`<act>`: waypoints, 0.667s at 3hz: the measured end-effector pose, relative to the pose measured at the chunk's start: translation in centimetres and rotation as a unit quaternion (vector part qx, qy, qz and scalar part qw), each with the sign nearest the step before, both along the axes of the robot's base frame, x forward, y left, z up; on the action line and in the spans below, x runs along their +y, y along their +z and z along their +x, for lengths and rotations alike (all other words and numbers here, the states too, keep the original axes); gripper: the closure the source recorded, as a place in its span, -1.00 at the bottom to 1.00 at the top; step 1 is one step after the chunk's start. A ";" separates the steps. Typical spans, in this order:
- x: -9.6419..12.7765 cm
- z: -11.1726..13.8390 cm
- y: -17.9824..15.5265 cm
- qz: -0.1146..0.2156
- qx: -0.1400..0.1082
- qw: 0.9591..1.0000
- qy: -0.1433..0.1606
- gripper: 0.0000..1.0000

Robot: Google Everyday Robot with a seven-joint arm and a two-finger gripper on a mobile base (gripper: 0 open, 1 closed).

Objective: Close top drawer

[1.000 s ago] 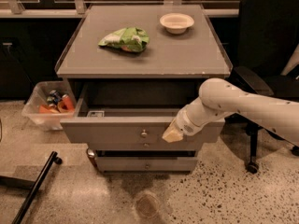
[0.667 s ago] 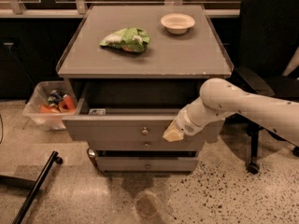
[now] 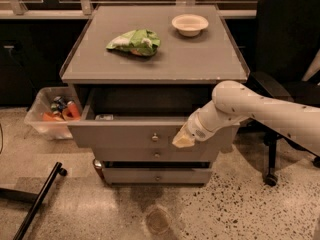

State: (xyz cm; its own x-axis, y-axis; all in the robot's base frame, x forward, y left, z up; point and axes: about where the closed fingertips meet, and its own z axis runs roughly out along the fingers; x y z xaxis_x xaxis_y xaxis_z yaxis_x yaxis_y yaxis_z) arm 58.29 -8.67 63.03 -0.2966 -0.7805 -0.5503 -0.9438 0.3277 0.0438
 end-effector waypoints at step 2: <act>0.9 1.4 0.5 0.009 -0.014 1.000 0.012 -1.00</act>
Offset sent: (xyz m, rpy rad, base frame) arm 0.1197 0.0593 0.0356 0.1268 -0.1811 0.1482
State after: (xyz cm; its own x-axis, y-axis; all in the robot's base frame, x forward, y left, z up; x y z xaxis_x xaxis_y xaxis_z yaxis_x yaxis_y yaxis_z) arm 59.70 -7.81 63.54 -0.2627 -0.7774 -0.5715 -0.9521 0.3048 0.0232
